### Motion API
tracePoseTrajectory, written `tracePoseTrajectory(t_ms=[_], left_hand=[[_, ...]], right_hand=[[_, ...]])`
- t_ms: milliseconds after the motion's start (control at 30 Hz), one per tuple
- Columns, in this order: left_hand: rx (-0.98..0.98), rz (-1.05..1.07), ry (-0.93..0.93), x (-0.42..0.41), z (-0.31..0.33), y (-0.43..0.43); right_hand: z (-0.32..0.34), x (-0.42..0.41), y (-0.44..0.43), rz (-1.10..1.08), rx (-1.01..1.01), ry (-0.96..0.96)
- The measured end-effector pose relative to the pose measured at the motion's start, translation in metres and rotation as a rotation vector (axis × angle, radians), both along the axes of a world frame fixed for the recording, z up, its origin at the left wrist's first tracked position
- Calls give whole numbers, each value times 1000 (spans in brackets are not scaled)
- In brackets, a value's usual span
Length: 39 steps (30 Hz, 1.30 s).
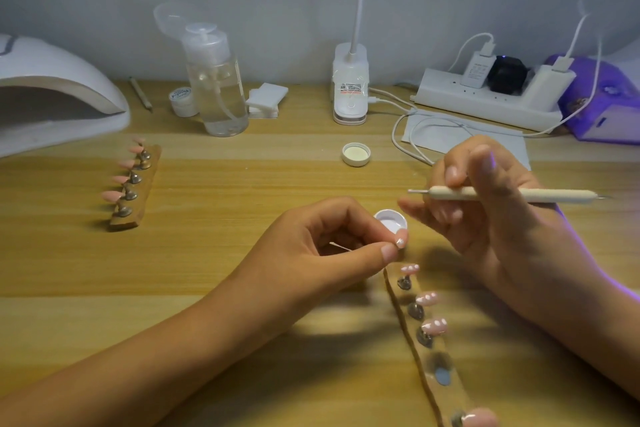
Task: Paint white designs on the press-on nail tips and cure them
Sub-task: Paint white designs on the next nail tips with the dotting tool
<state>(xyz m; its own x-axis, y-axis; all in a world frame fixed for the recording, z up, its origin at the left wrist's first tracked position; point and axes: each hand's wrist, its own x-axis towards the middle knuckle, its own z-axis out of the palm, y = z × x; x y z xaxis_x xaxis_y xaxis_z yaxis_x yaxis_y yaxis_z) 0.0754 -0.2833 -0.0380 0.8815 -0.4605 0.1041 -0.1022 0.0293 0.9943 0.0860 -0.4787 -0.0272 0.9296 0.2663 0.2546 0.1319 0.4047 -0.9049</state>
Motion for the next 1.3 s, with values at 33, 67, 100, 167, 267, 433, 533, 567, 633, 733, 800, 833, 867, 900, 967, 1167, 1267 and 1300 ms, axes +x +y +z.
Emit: tracePoseTrajectory(t_ms=[33,67,100,167,267,433,533,567,633,733,800,833,867,900,967,1167,1267,1300], left_hand=[[5,0,-2,0,0,0],[7,4,-4,0,0,0],[5,11,-4,0,0,0],[-17,34,11,0,0,0],[-88,87,52,2,1,1],[-132,137,61,5,0,3],[-150,143,72,6,-2,3],[-147,144,73,6,-2,3],[-143,145,74,6,-2,3],[-142,146,80,6,-3,4],[-138,141,77,6,-3,4],[-135,139,73,6,-3,4],[-132,135,70,6,-3,4],[-128,131,65,6,-3,4],[-119,125,54,6,-3,4],[-114,123,51,5,-3,4],[-118,125,63,5,-1,3],[-117,130,67,5,-1,3]], right_hand=[[0,2,-1,-24,1,-14],[0,4,-3,-53,-2,-22],[0,6,-5,-85,-13,-28],[-1,6,-7,-171,-110,-64],[-4,3,-7,-353,-411,-203],[-11,-1,-1,-329,-674,-390],[-11,0,1,-293,-804,-455],[-11,0,1,-292,-824,-462],[-12,1,0,-292,-845,-468],[-13,2,-1,-287,-872,-460],[-13,2,-1,-274,-886,-440],[-14,3,0,-267,-890,-433],[-14,3,0,-262,-893,-429],[-14,3,0,-260,-895,-427],[-14,2,0,-257,-896,-425],[-13,2,0,-261,-901,-414],[-13,1,0,-285,-833,-397],[-12,1,0,-299,-776,-382]])
